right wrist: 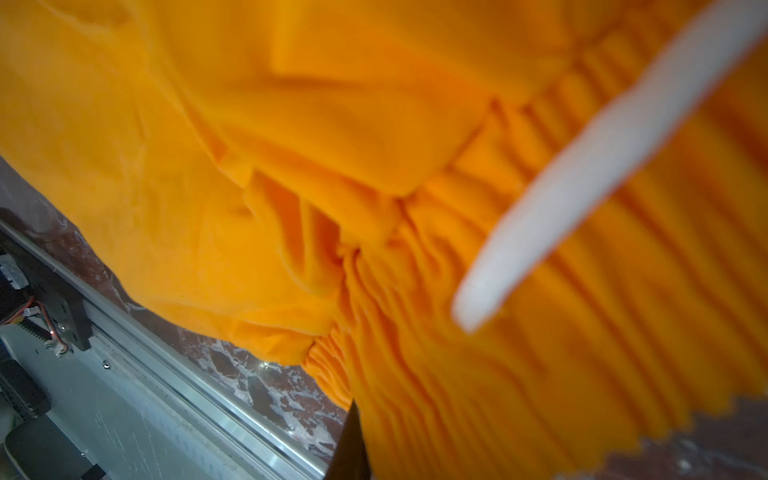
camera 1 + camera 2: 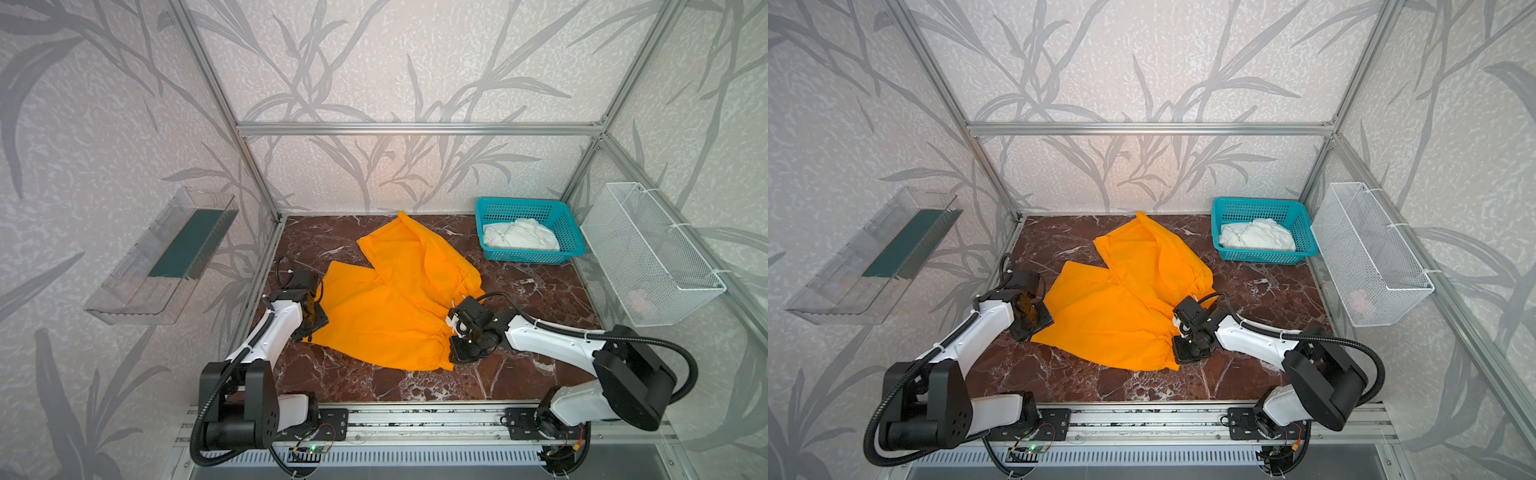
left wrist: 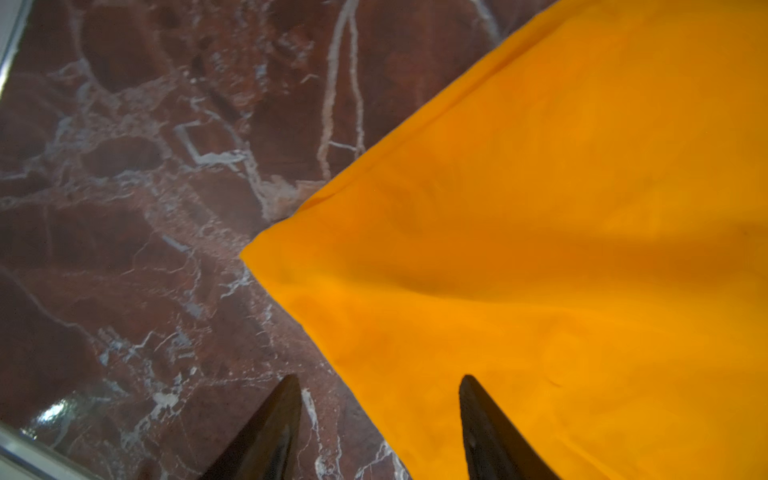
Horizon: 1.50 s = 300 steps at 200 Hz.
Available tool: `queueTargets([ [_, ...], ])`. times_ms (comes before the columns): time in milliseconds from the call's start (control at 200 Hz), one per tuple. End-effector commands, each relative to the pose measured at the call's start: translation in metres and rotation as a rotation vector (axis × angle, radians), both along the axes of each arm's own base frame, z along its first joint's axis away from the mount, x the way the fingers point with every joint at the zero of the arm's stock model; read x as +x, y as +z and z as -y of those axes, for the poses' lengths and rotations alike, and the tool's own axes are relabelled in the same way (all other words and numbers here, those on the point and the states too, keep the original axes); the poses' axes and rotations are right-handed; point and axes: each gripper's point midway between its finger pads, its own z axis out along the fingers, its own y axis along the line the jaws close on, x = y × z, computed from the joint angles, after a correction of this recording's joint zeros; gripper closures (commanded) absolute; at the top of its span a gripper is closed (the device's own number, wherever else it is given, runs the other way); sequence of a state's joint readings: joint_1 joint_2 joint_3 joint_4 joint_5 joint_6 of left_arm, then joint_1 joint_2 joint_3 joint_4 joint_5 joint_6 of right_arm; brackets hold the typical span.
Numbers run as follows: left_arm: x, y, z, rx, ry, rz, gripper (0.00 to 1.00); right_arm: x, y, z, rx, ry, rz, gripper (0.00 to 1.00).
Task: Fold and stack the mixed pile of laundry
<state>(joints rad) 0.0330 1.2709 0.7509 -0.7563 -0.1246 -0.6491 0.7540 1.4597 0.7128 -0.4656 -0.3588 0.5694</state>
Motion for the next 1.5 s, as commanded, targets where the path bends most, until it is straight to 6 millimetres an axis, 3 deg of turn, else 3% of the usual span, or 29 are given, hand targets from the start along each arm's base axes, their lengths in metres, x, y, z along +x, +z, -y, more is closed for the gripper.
queueTargets([
  [0, -0.011, 0.006, -0.023, 0.113, 0.147, 0.028, 0.4, 0.001, 0.0, -0.005, 0.031, 0.037, -0.02, 0.91],
  [220, -0.008, -0.007, -0.028, 0.123, 0.18, 0.027, 0.41, 0.007, 0.002, 0.003, 0.066, 0.023, -0.024, 0.91],
  [640, -0.002, -0.04, -0.016, 0.032, 0.193, -0.037, 0.6, 0.001, 0.004, 0.012, 0.091, 0.005, -0.039, 0.91],
  [950, 0.004, -0.051, -0.019, 0.027, 0.198, -0.041, 0.79, -0.013, 0.006, 0.015, 0.097, 0.049, -0.084, 0.91],
  [1055, 0.007, -0.054, -0.021, 0.022, 0.2, -0.041, 0.91, -0.016, 0.008, 0.017, 0.093, 0.061, -0.093, 0.91],
  [1185, 0.008, -0.052, -0.024, 0.023, 0.192, -0.044, 1.0, -0.015, 0.019, 0.019, 0.084, 0.076, -0.065, 0.81],
  [1365, 0.011, -0.04, -0.033, 0.053, 0.181, -0.032, 1.0, -0.007, 0.044, 0.026, 0.029, 0.128, 0.068, 0.59],
  [1495, 0.016, -0.033, -0.038, 0.062, 0.177, -0.018, 1.0, -0.005, 0.059, 0.017, 0.051, 0.206, 0.173, 0.54],
])
